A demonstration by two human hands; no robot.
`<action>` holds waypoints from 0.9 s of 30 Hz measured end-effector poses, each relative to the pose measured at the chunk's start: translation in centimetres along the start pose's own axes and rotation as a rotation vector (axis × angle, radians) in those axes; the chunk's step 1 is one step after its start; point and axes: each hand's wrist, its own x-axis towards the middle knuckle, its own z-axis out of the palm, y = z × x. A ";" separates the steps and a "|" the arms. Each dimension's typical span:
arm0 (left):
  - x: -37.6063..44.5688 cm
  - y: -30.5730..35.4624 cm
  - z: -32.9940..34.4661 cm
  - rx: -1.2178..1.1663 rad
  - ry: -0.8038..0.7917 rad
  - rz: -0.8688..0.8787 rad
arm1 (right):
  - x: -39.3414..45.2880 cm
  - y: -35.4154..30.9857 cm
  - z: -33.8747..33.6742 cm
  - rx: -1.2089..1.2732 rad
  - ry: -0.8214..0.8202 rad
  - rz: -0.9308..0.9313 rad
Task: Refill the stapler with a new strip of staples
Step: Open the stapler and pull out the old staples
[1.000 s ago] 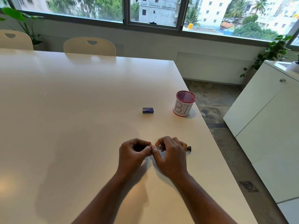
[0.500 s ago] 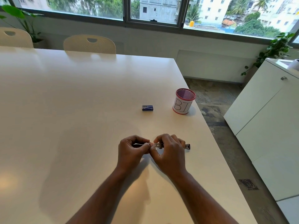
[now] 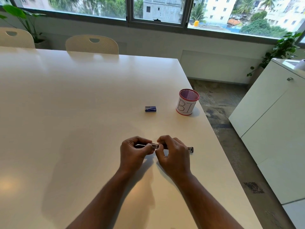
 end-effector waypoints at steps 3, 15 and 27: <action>0.0 0.0 0.0 0.011 -0.002 0.006 | -0.1 0.1 0.0 -0.024 -0.006 -0.051; -0.1 0.0 -0.2 0.004 -0.027 0.012 | 0.0 0.4 -0.5 0.015 -0.041 -0.073; 0.0 0.1 -0.2 -0.001 0.007 -0.007 | 0.0 0.7 -0.4 0.129 -0.026 -0.021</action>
